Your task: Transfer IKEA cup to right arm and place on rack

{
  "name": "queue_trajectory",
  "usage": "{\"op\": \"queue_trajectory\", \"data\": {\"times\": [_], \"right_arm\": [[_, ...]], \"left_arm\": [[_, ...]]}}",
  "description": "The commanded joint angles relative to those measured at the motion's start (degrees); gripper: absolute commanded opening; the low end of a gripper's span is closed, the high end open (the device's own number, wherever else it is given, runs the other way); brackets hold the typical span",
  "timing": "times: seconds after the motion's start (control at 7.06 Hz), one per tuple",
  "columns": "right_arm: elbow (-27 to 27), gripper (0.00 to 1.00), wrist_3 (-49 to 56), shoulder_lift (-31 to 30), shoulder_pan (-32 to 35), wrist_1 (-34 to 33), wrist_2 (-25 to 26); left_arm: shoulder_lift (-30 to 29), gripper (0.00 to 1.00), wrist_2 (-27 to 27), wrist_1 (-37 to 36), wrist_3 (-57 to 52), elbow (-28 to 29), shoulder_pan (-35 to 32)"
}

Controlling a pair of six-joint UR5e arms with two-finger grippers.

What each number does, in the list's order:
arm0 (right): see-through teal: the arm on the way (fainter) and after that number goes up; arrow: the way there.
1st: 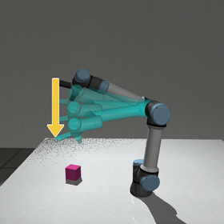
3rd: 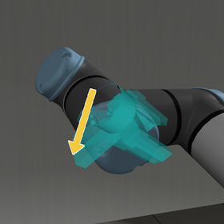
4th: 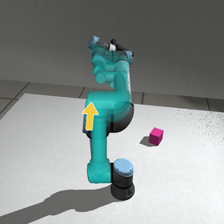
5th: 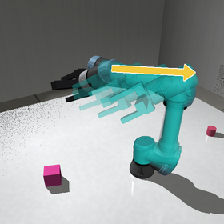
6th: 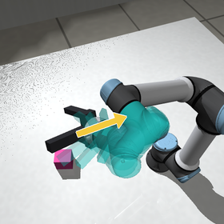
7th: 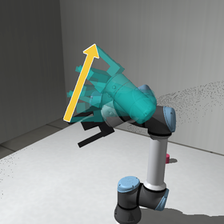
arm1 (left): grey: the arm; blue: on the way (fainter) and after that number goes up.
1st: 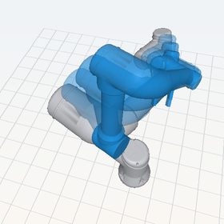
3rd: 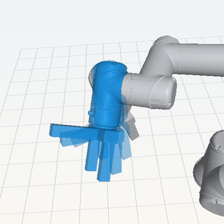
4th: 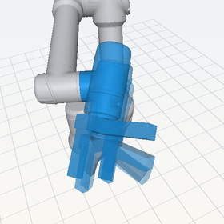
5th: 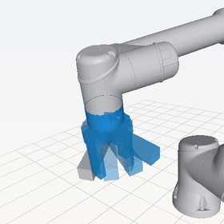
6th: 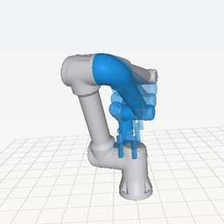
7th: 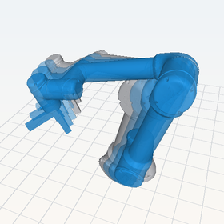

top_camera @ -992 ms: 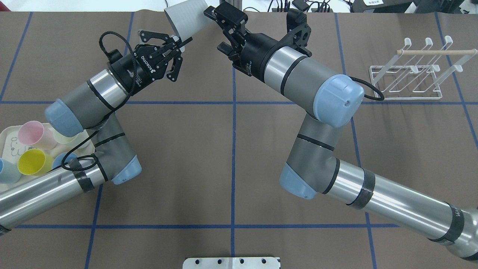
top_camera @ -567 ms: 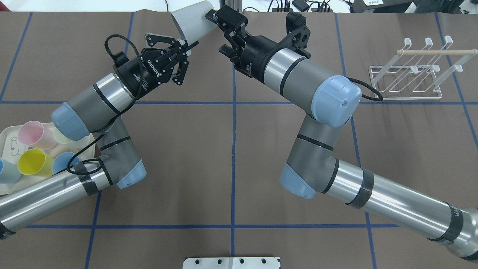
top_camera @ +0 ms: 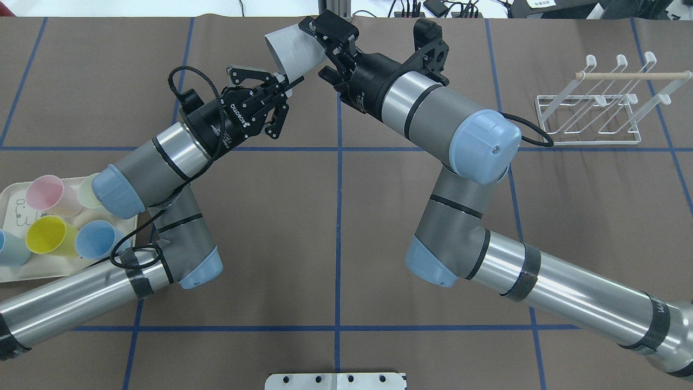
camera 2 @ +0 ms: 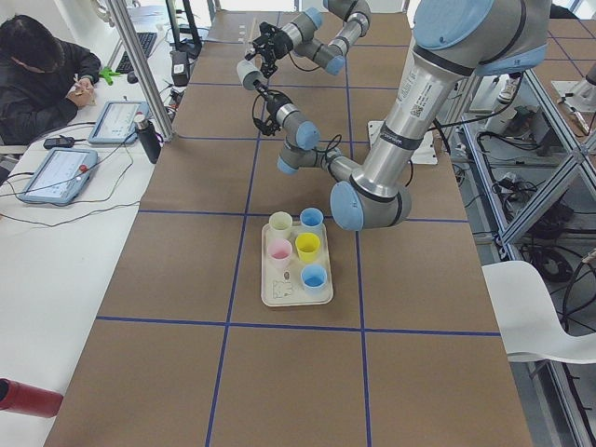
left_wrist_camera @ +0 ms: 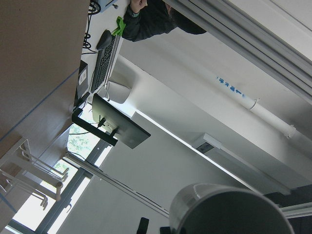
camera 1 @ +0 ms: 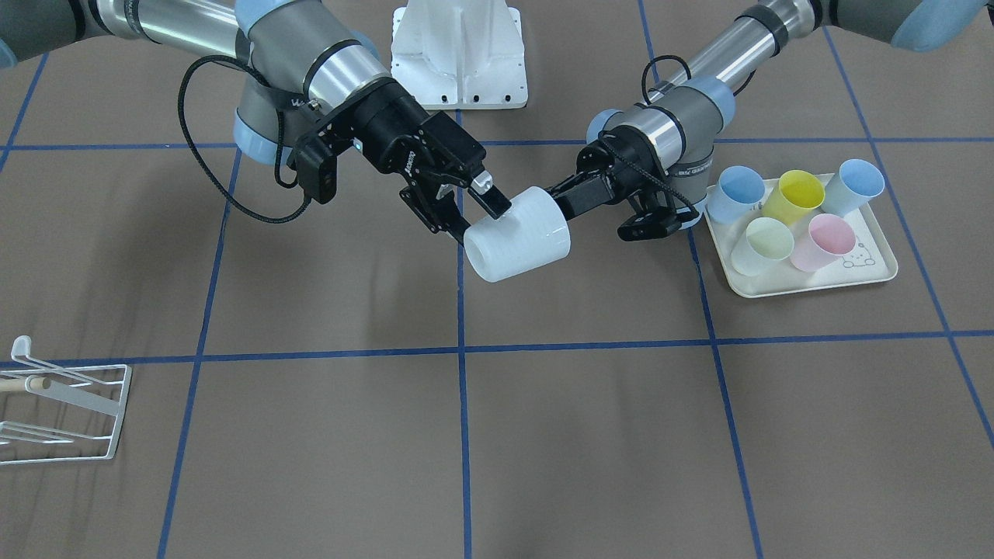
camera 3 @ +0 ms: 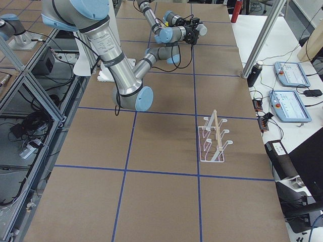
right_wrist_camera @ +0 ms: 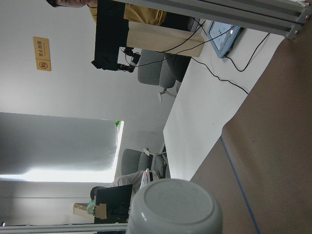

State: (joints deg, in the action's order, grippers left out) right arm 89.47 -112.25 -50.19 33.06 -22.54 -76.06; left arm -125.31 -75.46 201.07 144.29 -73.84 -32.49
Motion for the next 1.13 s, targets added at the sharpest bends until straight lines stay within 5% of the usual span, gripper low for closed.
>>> {"op": "queue_trajectory", "data": {"times": [0.0, 0.99], "right_arm": [[-0.26, 0.99, 0.01, 0.01, 0.08, 0.04, 0.03], [-0.35, 0.95, 0.01, 0.01, -0.01, 0.04, 0.03]], "left_arm": [[-0.03, 0.00, 0.84, 0.28, -1.20, -0.25, 1.11], [-0.11, 0.00, 4.79, 0.37, -1.38, -0.96, 3.58]]}}
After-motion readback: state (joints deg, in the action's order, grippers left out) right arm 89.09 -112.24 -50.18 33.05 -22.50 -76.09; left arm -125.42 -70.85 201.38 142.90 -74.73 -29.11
